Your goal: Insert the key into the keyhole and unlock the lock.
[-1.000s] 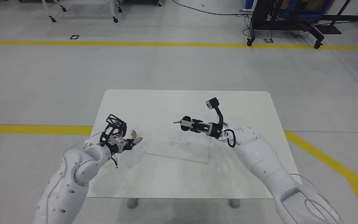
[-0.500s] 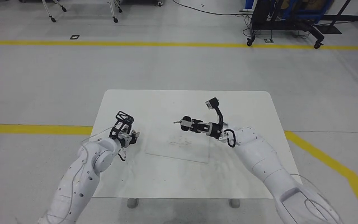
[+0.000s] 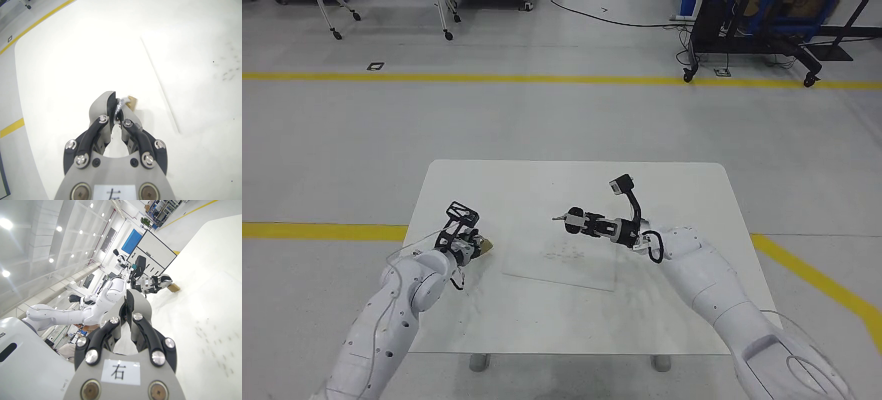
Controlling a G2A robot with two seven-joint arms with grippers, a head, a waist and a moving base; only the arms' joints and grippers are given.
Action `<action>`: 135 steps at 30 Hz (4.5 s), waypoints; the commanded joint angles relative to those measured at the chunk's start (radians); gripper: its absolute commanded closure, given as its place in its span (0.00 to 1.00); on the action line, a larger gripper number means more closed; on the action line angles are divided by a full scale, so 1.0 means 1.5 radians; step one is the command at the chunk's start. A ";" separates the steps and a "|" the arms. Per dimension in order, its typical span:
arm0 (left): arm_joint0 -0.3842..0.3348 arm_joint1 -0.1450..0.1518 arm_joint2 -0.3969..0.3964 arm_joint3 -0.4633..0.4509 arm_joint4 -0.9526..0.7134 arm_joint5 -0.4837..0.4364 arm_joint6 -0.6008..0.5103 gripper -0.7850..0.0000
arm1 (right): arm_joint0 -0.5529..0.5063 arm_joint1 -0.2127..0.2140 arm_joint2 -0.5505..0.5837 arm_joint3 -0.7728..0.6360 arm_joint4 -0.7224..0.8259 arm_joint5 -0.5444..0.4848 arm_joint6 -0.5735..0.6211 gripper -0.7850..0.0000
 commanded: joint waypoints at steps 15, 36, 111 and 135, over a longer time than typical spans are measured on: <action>0.021 -0.003 -0.063 -0.013 -0.283 -0.100 0.027 1.00 | 0.000 0.000 0.000 0.000 0.000 0.000 0.000 1.00; -0.159 -0.068 0.018 0.323 -1.102 0.062 -0.246 1.00 | -0.027 -0.013 0.017 0.005 0.027 -0.017 -0.158 1.00; -0.268 -0.143 0.130 0.279 -1.066 0.192 -0.032 1.00 | -0.160 -0.058 0.003 -0.176 -0.156 0.273 -0.562 1.00; -0.253 -0.146 0.114 0.257 -1.031 0.192 0.009 1.00 | -0.174 -0.072 0.025 -0.171 -0.079 0.261 -0.467 1.00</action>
